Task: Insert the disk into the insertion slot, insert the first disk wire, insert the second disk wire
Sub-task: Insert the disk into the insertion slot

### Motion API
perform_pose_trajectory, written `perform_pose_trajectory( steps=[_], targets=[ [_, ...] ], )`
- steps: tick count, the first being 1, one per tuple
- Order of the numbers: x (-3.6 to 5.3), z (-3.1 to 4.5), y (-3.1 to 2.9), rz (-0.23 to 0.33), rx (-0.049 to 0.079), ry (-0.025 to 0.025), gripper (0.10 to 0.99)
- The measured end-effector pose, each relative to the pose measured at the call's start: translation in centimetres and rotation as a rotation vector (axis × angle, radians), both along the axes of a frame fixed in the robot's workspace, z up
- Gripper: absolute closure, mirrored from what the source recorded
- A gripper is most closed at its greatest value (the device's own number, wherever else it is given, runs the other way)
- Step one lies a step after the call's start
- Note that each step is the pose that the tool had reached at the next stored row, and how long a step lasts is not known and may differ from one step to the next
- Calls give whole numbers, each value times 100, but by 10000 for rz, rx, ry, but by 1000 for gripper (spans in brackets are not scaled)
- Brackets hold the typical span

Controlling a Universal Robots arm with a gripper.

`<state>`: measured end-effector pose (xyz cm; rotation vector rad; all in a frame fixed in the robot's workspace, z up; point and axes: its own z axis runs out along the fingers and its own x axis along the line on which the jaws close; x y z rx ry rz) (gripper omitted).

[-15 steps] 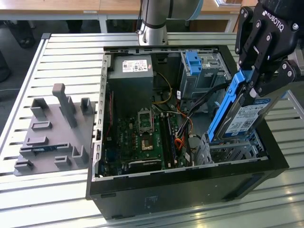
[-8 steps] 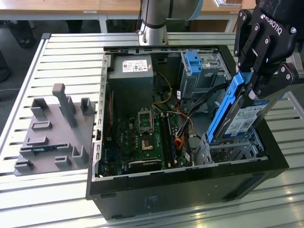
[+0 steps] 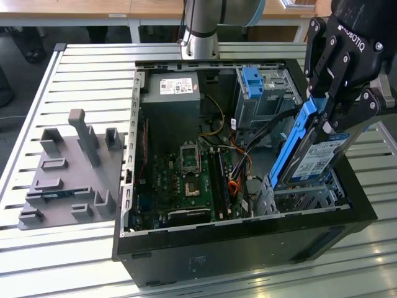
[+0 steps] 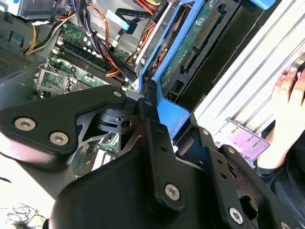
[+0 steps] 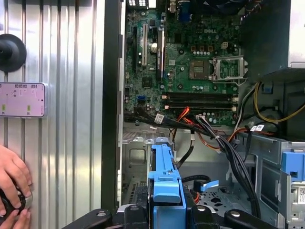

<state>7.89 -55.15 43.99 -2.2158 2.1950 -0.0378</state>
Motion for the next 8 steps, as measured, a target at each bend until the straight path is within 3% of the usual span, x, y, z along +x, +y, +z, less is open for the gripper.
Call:
perform_pose_trajectory(
  steps=[8],
  targets=[
    [0, -50, 0, -1, 0, 0, 722]
  ],
)
